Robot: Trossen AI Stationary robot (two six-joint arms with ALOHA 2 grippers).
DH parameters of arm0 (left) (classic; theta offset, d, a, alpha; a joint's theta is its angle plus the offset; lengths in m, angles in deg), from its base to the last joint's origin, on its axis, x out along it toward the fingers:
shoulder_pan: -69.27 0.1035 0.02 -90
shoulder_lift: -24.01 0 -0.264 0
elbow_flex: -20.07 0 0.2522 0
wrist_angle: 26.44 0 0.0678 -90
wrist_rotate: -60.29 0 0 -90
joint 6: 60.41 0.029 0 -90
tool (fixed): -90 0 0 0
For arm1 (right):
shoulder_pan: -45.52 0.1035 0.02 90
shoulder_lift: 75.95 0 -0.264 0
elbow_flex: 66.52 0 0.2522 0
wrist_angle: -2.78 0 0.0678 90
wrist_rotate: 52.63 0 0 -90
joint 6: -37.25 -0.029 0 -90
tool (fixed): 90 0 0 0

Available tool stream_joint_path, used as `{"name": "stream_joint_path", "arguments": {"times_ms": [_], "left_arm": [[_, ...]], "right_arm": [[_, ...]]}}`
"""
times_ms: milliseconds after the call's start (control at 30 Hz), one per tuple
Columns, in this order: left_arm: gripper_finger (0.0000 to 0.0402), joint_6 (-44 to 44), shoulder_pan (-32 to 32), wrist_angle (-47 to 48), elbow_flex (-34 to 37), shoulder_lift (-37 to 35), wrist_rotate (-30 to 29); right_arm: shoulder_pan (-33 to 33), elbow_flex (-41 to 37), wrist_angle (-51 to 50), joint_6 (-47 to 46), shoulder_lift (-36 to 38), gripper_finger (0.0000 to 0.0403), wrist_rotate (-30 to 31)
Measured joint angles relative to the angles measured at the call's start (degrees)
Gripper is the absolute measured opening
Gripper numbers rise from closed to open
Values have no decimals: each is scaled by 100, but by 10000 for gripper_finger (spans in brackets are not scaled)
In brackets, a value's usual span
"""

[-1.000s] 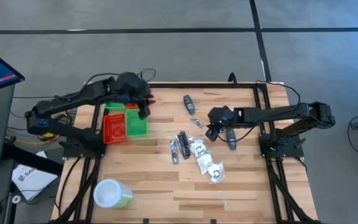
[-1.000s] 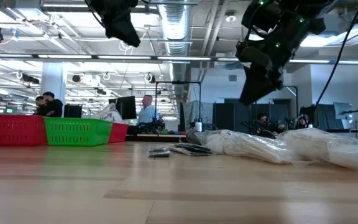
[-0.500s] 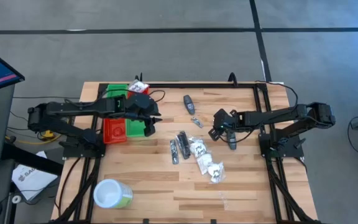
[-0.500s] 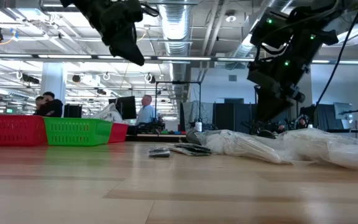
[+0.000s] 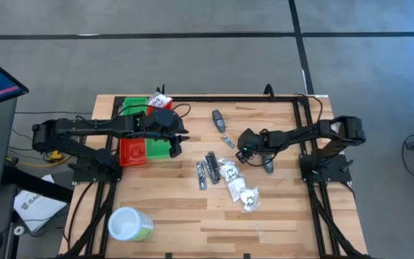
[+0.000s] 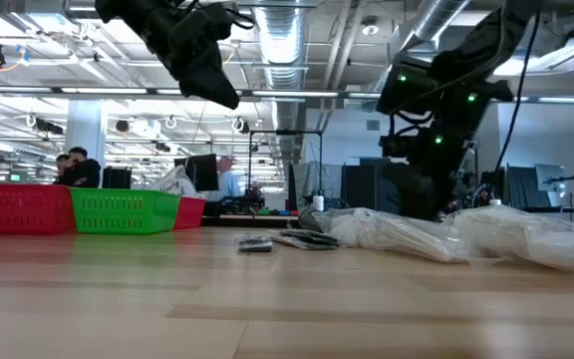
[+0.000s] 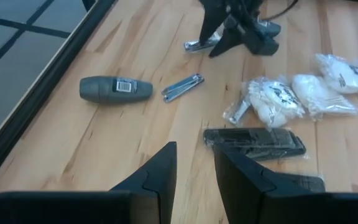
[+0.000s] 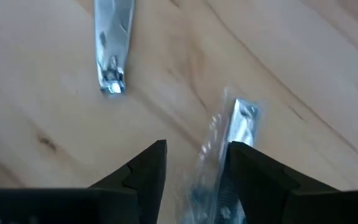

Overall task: Pick & Place Travel size toiletries
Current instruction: Put the silver nail cutter into the bottom red bin

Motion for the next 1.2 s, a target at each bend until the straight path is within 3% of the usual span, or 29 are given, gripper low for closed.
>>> {"name": "stream_joint_path", "arguments": {"times_ms": [267, 567, 1200], "left_arm": [[102, 10, 0, -35, 0, 0, 1], [102, 15, 0, -52, 0, 0, 2], [102, 15, 0, -54, 0, 0, 4]], "right_arm": [[-34, 56, -197, 1, -204, 174, -12], [212, 63, -87, 82, 309, 185, 302], [52, 59, -1653, 206, 355, 195, 342]]}}
